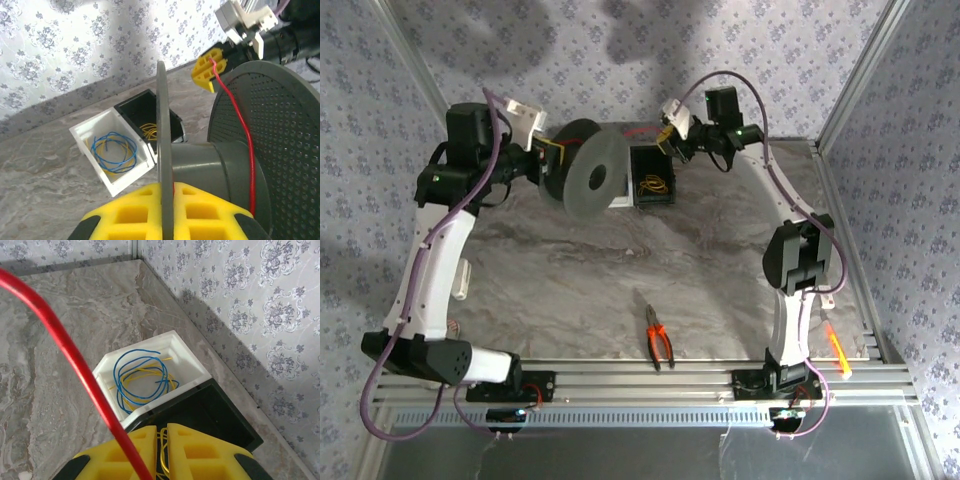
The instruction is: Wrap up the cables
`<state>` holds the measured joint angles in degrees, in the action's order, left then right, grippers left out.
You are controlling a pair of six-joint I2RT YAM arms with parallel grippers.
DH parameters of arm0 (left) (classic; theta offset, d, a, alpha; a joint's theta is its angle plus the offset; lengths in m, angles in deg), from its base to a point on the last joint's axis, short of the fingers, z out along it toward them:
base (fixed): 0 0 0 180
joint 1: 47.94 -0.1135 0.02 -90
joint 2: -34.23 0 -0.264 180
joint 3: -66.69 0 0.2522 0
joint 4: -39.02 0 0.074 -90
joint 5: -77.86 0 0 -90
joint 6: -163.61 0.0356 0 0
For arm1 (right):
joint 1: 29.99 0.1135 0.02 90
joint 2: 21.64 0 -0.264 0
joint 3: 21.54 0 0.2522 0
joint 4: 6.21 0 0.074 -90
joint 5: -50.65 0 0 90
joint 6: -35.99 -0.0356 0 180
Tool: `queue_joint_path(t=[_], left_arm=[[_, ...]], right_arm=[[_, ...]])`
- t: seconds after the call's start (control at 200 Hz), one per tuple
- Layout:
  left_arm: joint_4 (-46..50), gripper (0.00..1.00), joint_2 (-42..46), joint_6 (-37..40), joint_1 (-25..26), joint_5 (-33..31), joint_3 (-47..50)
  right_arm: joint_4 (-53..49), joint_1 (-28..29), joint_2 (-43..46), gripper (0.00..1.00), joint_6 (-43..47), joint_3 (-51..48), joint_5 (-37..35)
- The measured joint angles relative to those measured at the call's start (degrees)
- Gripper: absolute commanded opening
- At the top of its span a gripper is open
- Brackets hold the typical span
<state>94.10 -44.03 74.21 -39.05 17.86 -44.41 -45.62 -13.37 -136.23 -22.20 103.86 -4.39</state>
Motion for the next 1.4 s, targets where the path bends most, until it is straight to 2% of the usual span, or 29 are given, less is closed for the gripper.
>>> queue_joint_path(t=[0.085, 0.14, 0.365, 0.49, 0.645, 0.76, 0.894, 0.969, 1.064, 1.154, 1.259, 1.399], left_arm=[[-1.90, 0.00, 0.07, -3.52, -2.60, 2.12, 0.96], [-3.58, 0.00, 0.11, -6.60, -4.22, 3.67, 1.66], [-14.91, 0.00, 0.26, -24.24, -9.35, 9.20, 7.72], [-21.46, 0.00, 0.26, -33.18, -9.70, 8.26, 8.98], [-29.35, 0.00, -0.28, -43.85, -10.01, 5.18, 10.75], [-31.95, 0.00, -1.42, -48.74, -10.08, 2.29, 11.72], [-28.50, 0.00, -1.84, -47.95, -9.66, -3.48, 11.89], [-22.91, 0.00, -1.88, -43.23, -7.98, -10.43, 10.54], [-15.06, 0.00, -2.23, -35.19, -2.82, -21.66, 6.23], [-13.11, 0.00, -1.62, -29.57, 1.07, -27.47, 4.72], [-11.50, 0.00, -1.33, -25.88, 2.93, -31.63, 4.76], [-12.00, 0.00, -1.27, -25.24, 3.52, -32.24, 6.75]], right_arm=[[1.62, -0.11, 0.52, 0.13, -0.92, -1.99, 0.42], [2.75, -0.11, 0.70, 0.00, -1.29, -3.06, 0.96], [4.13, 1.49, 1.66, 0.00, -2.36, -5.55, 1.27], [4.28, 4.35, 2.75, 0.00, -2.36, -7.54, -2.56], [3.45, 10.88, 3.50, 0.00, -2.29, -8.55, -9.07], [3.43, 15.17, 3.85, 0.00, -2.51, -9.01, -13.31], [3.67, 18.18, 5.57, 0.00, -3.15, -11.28, -16.90], [3.39, 19.39, 7.32, 0.00, -3.17, -12.98, -18.10], [2.45, 20.74, 9.01, 0.00, -3.21, -14.84, -18.78], [1.66, 21.92, 9.75, 0.00, -3.39, -16.26, -19.19], [1.01, 22.71, 9.81, 0.00, -3.41, -16.68, -19.21], [-0.85, 22.91, 9.79, 0.00, -3.37, -16.68, -19.19]])
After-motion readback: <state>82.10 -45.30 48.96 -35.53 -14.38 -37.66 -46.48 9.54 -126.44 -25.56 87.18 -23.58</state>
